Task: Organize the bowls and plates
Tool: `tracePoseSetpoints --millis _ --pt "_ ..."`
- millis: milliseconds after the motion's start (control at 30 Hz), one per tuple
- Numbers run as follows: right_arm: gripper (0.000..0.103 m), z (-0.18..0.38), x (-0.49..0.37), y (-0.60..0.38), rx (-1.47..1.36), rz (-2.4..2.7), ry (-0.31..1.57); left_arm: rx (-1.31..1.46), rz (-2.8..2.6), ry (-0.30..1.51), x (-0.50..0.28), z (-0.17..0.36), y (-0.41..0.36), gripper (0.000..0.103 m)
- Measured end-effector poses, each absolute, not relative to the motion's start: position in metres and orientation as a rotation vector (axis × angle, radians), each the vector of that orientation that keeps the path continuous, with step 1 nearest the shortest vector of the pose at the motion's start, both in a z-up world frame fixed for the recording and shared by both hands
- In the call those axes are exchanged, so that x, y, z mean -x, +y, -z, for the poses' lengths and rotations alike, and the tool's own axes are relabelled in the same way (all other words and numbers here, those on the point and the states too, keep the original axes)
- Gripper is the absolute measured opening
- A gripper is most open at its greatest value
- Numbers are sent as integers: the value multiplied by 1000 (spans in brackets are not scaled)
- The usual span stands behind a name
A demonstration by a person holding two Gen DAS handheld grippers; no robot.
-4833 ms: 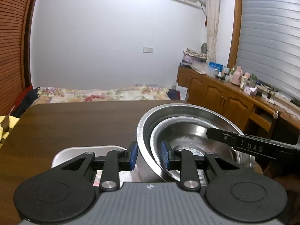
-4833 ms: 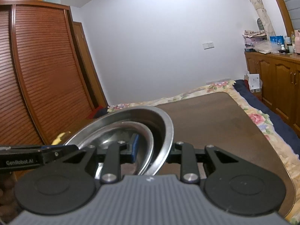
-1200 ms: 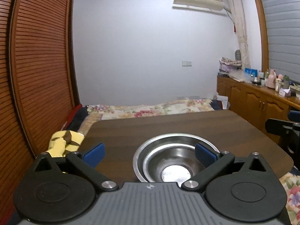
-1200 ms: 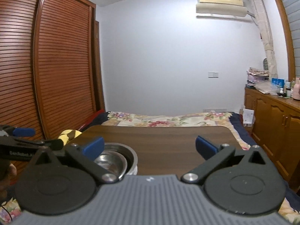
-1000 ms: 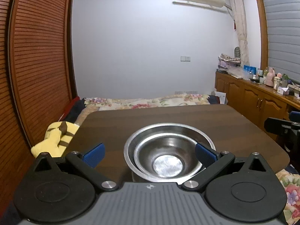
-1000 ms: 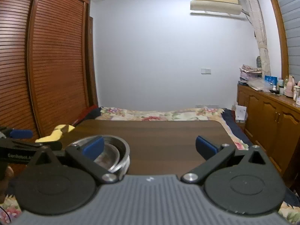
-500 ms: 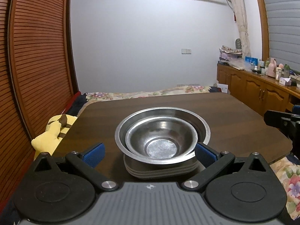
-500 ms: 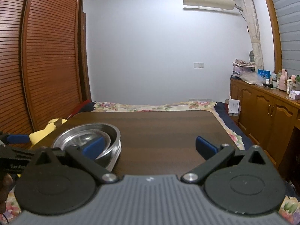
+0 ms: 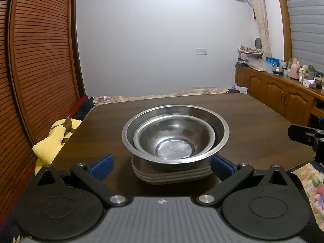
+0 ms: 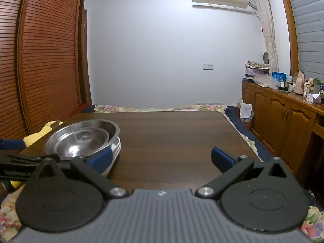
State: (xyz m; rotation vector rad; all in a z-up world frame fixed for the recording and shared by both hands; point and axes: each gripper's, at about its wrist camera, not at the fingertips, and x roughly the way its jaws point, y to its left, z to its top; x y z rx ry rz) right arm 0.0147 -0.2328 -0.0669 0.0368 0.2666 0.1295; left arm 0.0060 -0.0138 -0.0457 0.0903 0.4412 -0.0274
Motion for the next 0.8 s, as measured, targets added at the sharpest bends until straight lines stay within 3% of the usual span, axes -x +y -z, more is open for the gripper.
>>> tracePoseSetpoints --millis 800 --pt "103 67 -17 -241 -49 -132 280 -78 21 437 -8 45 -7 103"
